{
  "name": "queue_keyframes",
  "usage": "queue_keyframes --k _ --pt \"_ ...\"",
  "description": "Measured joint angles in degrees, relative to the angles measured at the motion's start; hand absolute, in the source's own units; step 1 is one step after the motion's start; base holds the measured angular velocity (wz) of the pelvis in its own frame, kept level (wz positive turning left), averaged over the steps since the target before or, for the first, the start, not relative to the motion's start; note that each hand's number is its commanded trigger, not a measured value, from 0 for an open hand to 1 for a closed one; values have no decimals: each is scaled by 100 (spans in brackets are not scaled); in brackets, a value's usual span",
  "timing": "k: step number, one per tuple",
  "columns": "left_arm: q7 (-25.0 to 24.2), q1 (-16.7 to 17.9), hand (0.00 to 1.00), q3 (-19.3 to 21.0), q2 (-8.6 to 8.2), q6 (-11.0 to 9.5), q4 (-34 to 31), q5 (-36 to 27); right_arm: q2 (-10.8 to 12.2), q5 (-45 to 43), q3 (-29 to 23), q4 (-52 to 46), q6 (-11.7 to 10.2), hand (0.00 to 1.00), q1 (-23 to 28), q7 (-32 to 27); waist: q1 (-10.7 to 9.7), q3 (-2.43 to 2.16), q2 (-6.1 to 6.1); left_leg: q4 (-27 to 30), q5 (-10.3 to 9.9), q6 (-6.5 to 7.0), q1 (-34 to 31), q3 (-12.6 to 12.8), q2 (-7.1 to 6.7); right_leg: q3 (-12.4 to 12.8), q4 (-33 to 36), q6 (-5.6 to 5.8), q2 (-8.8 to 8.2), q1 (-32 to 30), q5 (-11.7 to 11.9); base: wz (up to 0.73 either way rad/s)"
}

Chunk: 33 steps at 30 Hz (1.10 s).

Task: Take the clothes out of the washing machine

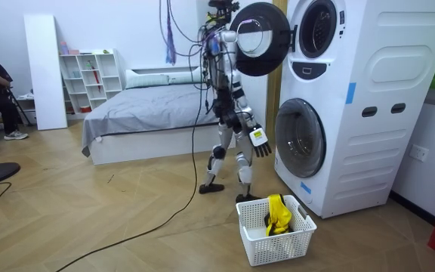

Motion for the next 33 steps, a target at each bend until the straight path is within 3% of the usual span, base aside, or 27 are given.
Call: queue_keyframes --k 1,2,4,5,6,7,8,10,16,18,22,28,33 --pt "6 36 0 2 3 5 10 -8 -6 38 -16 -32 32 0 0 10 -19 -8 9 -2 54 67 -9 76 -46 140 -96 166 -48 64 154 13" --pt "21 80 0 3 5 5 24 -10 -3 62 -35 -29 51 0 8 15 -59 -12 64 4 85 83 -23 138 -46 200 6 224 -106 83 100 46" --pt "110 140 0 9 -19 14 111 -111 -14 197 -185 -22 150 0 32 70 -188 3 50 -35 209 100 -24 236 22 382 1211 329 -358 343 -960 77" --pt "122 138 0 10 -30 14 111 -133 -23 196 -178 -8 157 0 32 73 -182 3 42 -64 240 97 -32 286 40 408 1414 361 -406 442 -1157 69" --pt "126 138 0 14 -39 11 114 -263 -25 165 -160 34 164 0 35 77 -127 0 -13 -154 339 27 -40 518 78 493 1680 428 -475 685 -1484 54" --pt "123 154 0 29 -46 11 117 -399 -24 103 -110 62 165 0 35 121 -77 2 -84 -234 415 -41 -49 724 84 637 1711 457 -508 912 -1731 46" --pt "122 170 0 64 -52 12 116 -426 -20 47 -68 72 166 0 35 141 -57 -2 -129 -246 437 -80 -54 803 77 697 1634 498 -508 1000 -1808 18" --pt "122 221 0 351 -78 11 98 -432 22 -39 175 83 177 0 23 197 171 -31 -265 -235 493 -185 -88 883 -10 806 792 640 -451 1262 -1931 -26" --pt "222 204 0 596 -106 -138 35 -840 85 -63 475 82 169 0 -2 309 336 -47 -291 -322 604 -281 -68 954 189 888 -49 508 -95 1539 -1539 -16" --pt "251 209 0 630 -102 -173 -5 -1035 103 -62 510 82 169 0 -31 310 364 -64 -351 -329 587 -309 -61 857 211 895 -130 488 -42 1581 -1523 -9" --pt "261 258 0 627 -90 -219 0 -1739 101 -61 506 70 113 0 -128 290 354 -63 -377 -337 569 -340 -42 601 210 800 -225 465 8 1667 -1509 5" --pt "261 237 0 626 -187 -303 0 -2014 101 -67 501 41 -10 0 -217 252 352 11 -253 -431 569 -343 -39 437 197 746 -289 471 23 1742 -1515 7" --pt "250 130 0 686 -209 -381 69 -2287 94 -138 500 69 -34 0 -228 245 357 19 -228 -479 572 -349 -23 358 195 619 -337 484 26 1800 -1523 9"
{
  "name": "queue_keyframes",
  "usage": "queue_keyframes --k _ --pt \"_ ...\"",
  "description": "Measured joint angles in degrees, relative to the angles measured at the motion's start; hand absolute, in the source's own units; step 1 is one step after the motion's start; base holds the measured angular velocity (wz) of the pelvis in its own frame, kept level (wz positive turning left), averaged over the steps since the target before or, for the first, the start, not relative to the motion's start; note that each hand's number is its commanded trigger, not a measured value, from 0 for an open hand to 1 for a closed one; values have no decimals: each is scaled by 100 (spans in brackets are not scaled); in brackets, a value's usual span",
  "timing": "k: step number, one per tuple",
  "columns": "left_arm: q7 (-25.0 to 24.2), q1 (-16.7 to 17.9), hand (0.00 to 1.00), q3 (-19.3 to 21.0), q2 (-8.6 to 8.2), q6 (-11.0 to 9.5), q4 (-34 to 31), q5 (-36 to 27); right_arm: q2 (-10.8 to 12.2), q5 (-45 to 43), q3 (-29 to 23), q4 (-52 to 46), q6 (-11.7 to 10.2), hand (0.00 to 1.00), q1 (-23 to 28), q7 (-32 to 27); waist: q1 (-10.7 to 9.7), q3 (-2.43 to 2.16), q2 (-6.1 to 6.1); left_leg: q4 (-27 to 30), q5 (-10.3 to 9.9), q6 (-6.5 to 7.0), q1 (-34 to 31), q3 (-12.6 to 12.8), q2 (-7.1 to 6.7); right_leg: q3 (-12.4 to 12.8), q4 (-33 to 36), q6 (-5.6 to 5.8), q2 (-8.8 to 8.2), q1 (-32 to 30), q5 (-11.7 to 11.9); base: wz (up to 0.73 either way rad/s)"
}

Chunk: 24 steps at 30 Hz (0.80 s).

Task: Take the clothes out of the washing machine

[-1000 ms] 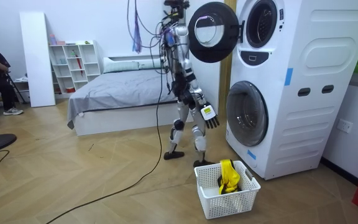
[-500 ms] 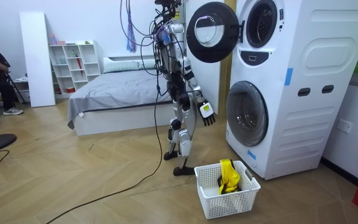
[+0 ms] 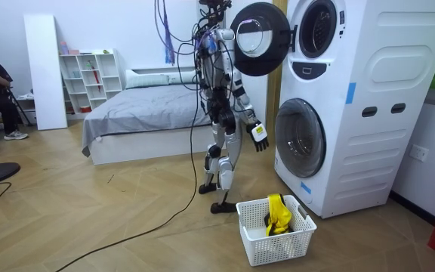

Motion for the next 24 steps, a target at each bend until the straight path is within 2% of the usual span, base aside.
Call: queue_keyframes --k 6,8,9,12,13,16,18,21,24 --pt "88 -137 0 469 15 8 -89 -511 -27 -167 -131 -26 -20 0 1 14 -9 7 48 -5 1 -1 20 -20 -1 17 5 0 -2 16 0 1" --pt "141 -313 0 684 93 23 -215 -635 -37 -178 -286 -50 -18 0 -18 31 -10 10 75 -2 3 -5 36 -28 -1 0 6 0 -4 38 0 0" --pt "239 -387 0 780 165 22 -456 -647 -73 -203 -359 -91 -21 0 -12 40 -13 32 123 -12 5 -7 77 -39 -1 2 8 0 -1 79 0 0" --pt "594 -688 0 790 407 -72 -1014 -877 -198 -367 -445 -262 -58 0 -21 36 -24 -3 202 -36 5 -8 83 -37 -10 20 8 -1 -1 88 0 -1" --pt "696 -825 0 806 500 -82 -1195 -1038 -228 -483 -465 -317 -80 0 0 22 -34 -40 254 -31 5 -8 73 -40 -10 18 13 -1 -1 75 0 0" --pt "942 -1087 0 906 634 -143 -1878 -1211 -239 -809 -638 -512 -112 0 186 -2 -50 -85 331 -37 8 -10 71 -46 -11 22 12 -1 0 67 0 0" --pt "1038 -1138 0 921 715 -161 -2286 -1255 -224 -861 -700 -654 -111 0 332 -10 -79 -124 387 -17 13 -11 100 -92 -20 -2 10 0 -4 119 0 8" --pt "1199 -1142 0 915 783 -199 -3027 -1238 -214 -902 -703 -723 -122 0 413 -6 -180 -120 401 -15 14 -11 175 -147 -28 22 13 17 -4 181 -13 3" --pt "1234 -1152 0 955 807 -205 -3730 -1183 -169 -934 -792 -738 -172 0 451 19 -170 -119 396 -23 14 -11 153 -128 -29 29 25 17 -4 131 -17 -6"
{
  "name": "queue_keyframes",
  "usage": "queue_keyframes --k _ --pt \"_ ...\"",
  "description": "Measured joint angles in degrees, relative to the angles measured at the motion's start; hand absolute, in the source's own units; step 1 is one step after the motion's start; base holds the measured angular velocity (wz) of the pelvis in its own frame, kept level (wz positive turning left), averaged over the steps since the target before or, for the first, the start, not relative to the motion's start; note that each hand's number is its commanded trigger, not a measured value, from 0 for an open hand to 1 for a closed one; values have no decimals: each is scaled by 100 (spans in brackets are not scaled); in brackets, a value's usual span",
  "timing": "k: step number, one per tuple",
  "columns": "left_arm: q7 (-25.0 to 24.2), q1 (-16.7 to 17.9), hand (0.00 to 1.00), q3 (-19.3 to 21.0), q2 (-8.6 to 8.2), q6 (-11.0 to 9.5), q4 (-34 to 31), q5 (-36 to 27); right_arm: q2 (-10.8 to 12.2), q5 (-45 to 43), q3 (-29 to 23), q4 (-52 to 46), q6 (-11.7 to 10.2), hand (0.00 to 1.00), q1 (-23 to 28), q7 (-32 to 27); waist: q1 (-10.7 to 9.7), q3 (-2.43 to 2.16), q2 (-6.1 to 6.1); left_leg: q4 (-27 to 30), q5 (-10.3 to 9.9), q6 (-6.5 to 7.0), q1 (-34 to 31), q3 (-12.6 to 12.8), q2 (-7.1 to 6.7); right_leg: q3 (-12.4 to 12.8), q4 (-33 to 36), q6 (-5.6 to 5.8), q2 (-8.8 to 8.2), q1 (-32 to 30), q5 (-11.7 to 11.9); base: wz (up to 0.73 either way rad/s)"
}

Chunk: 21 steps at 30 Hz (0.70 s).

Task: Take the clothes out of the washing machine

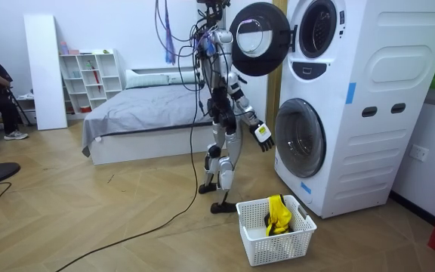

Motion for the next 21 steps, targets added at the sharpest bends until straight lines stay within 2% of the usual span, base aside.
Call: queue_keyframes --k 2,3,5,8,10,14,17,19,21 --pt "27 -4 0 37 29 1 -460 -2 19 9 4 -43 -1 0 38 60 -7 2 -6 1 0 0 -45 -3 -1 -12 6 -3 -2 -44 -2 -2" --pt "91 -10 0 48 106 31 -535 65 25 10 4 -43 -1 0 38 106 -15 6 0 7 0 0 -66 -3 -1 -10 4 -3 -3 -62 -2 0" --pt "176 -10 0 91 104 88 -776 207 29 5 2 -36 -1 0 91 174 -31 32 -14 2 0 0 -73 -15 -1 1 -4 -3 0 -66 -2 2" --pt "270 -4 0 178 107 262 -1503 725 48 11 22 -32 68 0 130 225 -3 57 -39 4 -2 -1 -124 -59 -5 -30 -15 -3 -2 -88 -2 13" --pt "267 77 0 254 108 376 -2037 1267 53 -22 19 7 105 0 107 285 30 79 -77 72 -2 -1 -240 -185 -23 -75 -15 -3 -13 -135 -1 28" --pt "272 281 0 265 106 508 -2735 1885 50 15 118 160 91 0 52 377 29 87 -89 101 3 7 -286 -367 -51 -48 -19 -4 -32 -130 -1 31" --pt "241 321 0 176 105 643 -3215 2533 43 103 271 377 93 0 -57 544 29 92 -92 100 42 61 -359 -544 -109 -48 -13 -3 -91 -118 -1 38" --pt "161 359 0 145 97 784 -3694 3177 50 59 292 600 64 0 -204 651 28 113 -64 99 69 103 -388 -648 -180 -8 -25 7 -143 -85 5 32" --pt "99 476 0 72 95 822 -4211 3423 56 64 372 809 45 0 -318 680 28 118 -61 98 89 136 -389 -655 -206 -14 -20 48 -178 -47 32 33"
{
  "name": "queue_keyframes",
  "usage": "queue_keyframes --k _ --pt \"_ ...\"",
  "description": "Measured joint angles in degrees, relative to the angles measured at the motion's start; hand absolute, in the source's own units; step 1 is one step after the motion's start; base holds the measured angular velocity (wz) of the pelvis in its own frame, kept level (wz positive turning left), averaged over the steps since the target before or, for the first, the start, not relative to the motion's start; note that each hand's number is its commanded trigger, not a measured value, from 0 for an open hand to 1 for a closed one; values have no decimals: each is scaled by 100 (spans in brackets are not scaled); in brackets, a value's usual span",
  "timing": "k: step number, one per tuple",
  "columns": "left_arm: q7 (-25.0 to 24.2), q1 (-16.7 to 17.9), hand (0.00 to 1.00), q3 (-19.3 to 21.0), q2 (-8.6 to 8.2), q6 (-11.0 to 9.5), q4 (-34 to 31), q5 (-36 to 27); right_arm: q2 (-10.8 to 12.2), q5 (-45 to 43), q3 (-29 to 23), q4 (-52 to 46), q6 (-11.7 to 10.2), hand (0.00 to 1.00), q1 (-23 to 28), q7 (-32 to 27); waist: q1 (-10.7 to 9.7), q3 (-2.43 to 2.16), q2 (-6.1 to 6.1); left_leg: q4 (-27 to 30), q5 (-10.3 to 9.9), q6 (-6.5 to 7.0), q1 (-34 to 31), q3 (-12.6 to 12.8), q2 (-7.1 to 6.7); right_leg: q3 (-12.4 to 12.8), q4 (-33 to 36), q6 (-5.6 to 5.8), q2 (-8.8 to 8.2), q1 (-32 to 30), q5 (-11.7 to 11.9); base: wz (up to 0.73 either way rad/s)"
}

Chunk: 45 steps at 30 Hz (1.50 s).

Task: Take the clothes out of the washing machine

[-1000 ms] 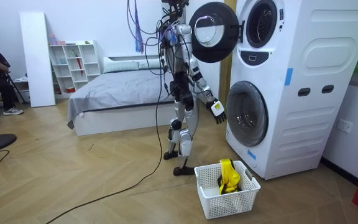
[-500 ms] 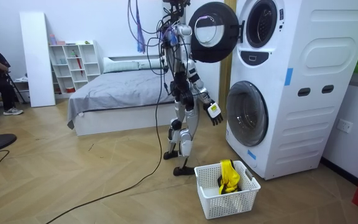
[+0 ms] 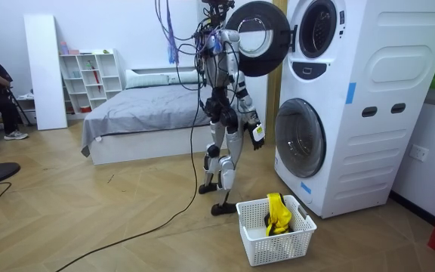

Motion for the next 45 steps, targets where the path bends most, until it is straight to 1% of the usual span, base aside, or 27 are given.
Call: queue_keyframes --k 3,4,6,7,8,10,11,13,14,15,16,17,18,19,20,21,22,23,25,26,27,28,31,33,37,40,45 --pt "-101 5 0 -381 -55 35 -582 199 -35 2 147 201 -12 0 -189 25 -6 22 -8 -29 84 96 -25 6 -72 76 -1 14 -137 35 4 38" --pt "-203 45 0 -593 -67 35 -760 277 -37 27 203 305 -59 0 -296 35 -5 35 5 -57 128 135 -36 0 -100 115 5 87 -167 20 64 29" --pt "-428 56 0 -949 -68 35 -946 577 -23 64 335 344 -86 0 -400 67 -5 50 -17 -56 180 191 -76 -13 -161 105 1 125 -227 9 131 16" --pt "-564 56 0 -1196 -74 34 -1004 730 -23 59 429 388 -91 0 -474 74 -6 60 -5 -54 206 234 -98 -14 -190 101 -2 132 -254 0 196 8" --pt "-641 55 0 -1312 -83 34 -1032 812 -17 45 436 408 -96 0 -508 84 -6 66 2 -53 215 250 -114 -12 -193 101 3 142 -260 -13 240 0" --pt "-923 56 0 -1902 -80 34 -1201 924 3 80 491 427 -112 0 -576 127 -34 68 -24 -56 281 326 -217 9 -231 96 -3 153 -280 -124 390 0" --pt "-981 55 0 -2081 -81 34 -1228 925 -5 86 507 429 -110 0 -587 119 -49 69 -32 -56 308 349 -247 13 -255 90 0 149 -293 -157 412 0" --pt "-1257 65 0 -2864 -78 25 -1247 926 -37 178 729 424 -100 0 -651 47 -64 70 -82 -79 374 409 -298 179 -320 94 3 168 -342 -243 495 -20" --pt "-1343 66 0 -3073 -78 22 -1223 916 -21 207 810 421 -101 0 -674 19 -73 95 -83 -83 383 424 -299 227 -328 91 7 168 -336 -240 501 -41" --pt "-1427 53 0 -3306 -151 9 -1171 904 39 213 928 424 -101 0 -722 -10 -142 99 -106 -83 393 451 -303 328 -341 23 10 168 -325 -244 501 -40" --pt "-1519 37 0 -3501 -246 6 -1133 878 109 216 999 422 -108 0 -764 -9 -286 91 -127 -83 383 499 -310 417 -349 -15 7 164 -311 -259 497 -39" --pt "-1563 37 0 -3569 -279 6 -1121 877 148 212 1033 423 -106 0 -782 -14 -370 93 -144 -83 382 509 -313 458 -352 -8 6 159 -306 -268 491 -30" --pt "-1670 25 0 -3728 -293 -9 -1069 853 201 214 1108 421 -105 0 -785 -25 -538 95 -179 -83 384 516 -314 513 -355 25 7 155 -294 -275 487 -30" --pt "-1823 0 0 -3911 -293 -55 -965 823 238 223 1114 421 -53 0 -775 -38 -658 76 -210 -85 385 516 -311 609 -349 43 9 156 -291 -307 487 -33" --pt "-1897 -14 0 -4015 -295 -79 -894 799 252 239 1127 421 -38 0 -775 -61 -689 68 -225 -89 386 515 -307 647 -349 70 9 159 -289 -328 487 -43" --pt "-2076 -63 0 -4254 -305 -82 -728 769 282 266 1204 403 4 0 -777 -103 -759 62 -262 -103 405 484 -282 732 -339 121 8 173 -279 -353 478 -43" --pt "-2126 -71 0 -4457 -393 -77 -575 716 309 303 1327 378 17 0 -783 -133 -846 48 -299 -109 403 470 -281 790 -327 150 5 184 -266 -385 470 -38" --pt "-2177 -79 0 -4474 -503 -76 -523 678 318 317 1352 374 21 0 -782 -139 -877 37 -326 -110 404 461 -292 819 -313 161 8 182 -253 -415 472 -29" --pt "-2486 -113 0 -4743 -668 -89 -255 657 329 320 1378 371 82 0 -784 -141 -968 13 -389 -107 377 397 -278 929 -235 171 4 156 -186 -452 487 -26" --pt "-2562 -113 0 -4786 -673 -94 -142 664 332 319 1378 357 97 0 -784 -149 -971 4 -385 -107 365 381 -267 955 -221 170 4 139 -174 -456 482 -30" --pt "-2754 -113 0 -4981 -658 -89 132 666 352 323 1381 328 121 0 -790 -199 -1000 -20 -383 -107 342 354 -262 1022 -182 173 10 119 -145 -497 484 -39" --pt "-2943 -112 0 -5183 -652 -67 385 657 388 329 1405 319 126 0 -812 -228 -1006 -26 -373 -106 324 327 -258 1100 -145 172 11 76 -116 -533 480 -33" --pt "-3317 -113 0 -5560 -659 -52 785 637 426 351 1560 267 143 0 -815 -204 -1134 -8 -399 -108 308 298 -253 1118 -94 185 6 27 -65 -562 437 -8" --pt "-3462 -114 0 -5646 -663 -55 977 636 439 369 1563 267 147 0 -813 -198 -1139 1 -409 -113 292 269 -228 1159 -62 241 8 0 -26 -567 388 -13" --pt "-3658 -116 0 -5688 -664 -53 1215 636 432 404 1566 254 150 0 -814 -198 -1143 12 -426 -161 262 213 -171 1203 -52 318 7 -20 30 -566 298 -8" --pt "-3747 -122 0 -5796 -663 -54 1306 643 431 418 1675 151 151 0 -814 -202 -1142 38 -454 -226 240 174 -166 1198 -22 320 8 -33 58 -574 230 0" --pt "-3785 -150 0 -5854 -660 -55 1490 627 437 421 1733 78 143 0 -821 -211 -1139 47 -446 -240 205 132 -168 1193 34 296 8 -27 90 -598 206 0"
